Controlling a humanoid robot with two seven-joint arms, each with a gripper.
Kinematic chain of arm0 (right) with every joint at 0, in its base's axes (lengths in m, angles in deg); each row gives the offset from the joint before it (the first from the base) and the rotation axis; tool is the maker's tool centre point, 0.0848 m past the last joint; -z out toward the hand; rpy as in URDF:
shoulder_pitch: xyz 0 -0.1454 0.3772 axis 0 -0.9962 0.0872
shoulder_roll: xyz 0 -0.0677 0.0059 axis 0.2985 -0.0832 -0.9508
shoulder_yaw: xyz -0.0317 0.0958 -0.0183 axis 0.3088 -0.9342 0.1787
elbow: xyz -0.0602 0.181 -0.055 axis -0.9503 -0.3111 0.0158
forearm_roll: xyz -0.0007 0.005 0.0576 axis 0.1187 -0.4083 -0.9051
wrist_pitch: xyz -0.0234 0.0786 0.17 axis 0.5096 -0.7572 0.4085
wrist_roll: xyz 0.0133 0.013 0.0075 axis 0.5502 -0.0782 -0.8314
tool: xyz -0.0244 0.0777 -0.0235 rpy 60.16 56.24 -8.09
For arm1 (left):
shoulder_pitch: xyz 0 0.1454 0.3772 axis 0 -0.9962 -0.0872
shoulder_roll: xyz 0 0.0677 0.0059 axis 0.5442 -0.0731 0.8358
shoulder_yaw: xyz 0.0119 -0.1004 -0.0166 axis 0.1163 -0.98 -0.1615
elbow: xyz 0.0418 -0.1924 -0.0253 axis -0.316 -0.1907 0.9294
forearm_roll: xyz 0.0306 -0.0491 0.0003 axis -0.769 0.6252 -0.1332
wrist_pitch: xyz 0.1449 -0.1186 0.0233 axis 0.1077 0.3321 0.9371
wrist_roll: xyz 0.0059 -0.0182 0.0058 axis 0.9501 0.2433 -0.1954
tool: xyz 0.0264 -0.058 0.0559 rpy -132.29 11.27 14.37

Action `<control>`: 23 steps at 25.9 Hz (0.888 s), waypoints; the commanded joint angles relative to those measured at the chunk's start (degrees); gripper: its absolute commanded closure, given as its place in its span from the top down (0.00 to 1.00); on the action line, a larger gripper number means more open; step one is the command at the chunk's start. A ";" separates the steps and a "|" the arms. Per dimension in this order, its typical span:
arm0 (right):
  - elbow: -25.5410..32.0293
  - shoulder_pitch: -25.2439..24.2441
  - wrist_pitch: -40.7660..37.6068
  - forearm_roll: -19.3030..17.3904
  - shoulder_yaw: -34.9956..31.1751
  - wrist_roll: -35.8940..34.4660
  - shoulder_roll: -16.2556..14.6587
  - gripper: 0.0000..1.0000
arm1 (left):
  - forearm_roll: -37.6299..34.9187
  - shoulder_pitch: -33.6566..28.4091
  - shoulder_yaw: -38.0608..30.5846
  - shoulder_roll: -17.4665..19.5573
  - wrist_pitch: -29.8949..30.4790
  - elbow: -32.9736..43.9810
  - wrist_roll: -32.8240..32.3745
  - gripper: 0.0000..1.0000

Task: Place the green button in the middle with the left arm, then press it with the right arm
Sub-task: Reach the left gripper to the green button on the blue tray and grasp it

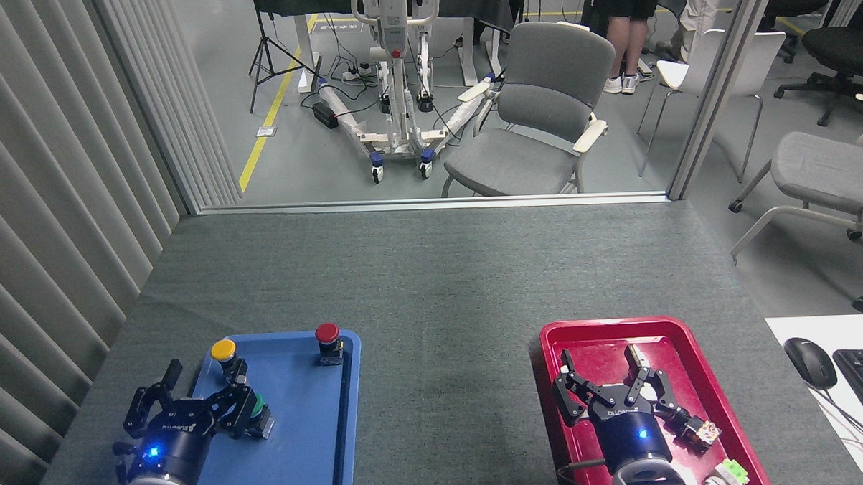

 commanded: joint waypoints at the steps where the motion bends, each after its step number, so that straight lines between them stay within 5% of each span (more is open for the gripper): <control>1: 0.17 -0.18 -0.38 0.02 0.00 -0.12 -0.05 1.00 | -0.32 -1.80 -0.07 -0.28 -0.21 -0.14 0.43 1.00; 23: -1.06 -0.26 -0.12 0.02 -0.62 -0.20 -0.66 1.00 | -0.06 -0.57 0.02 -0.72 2.07 -0.93 2.37 1.00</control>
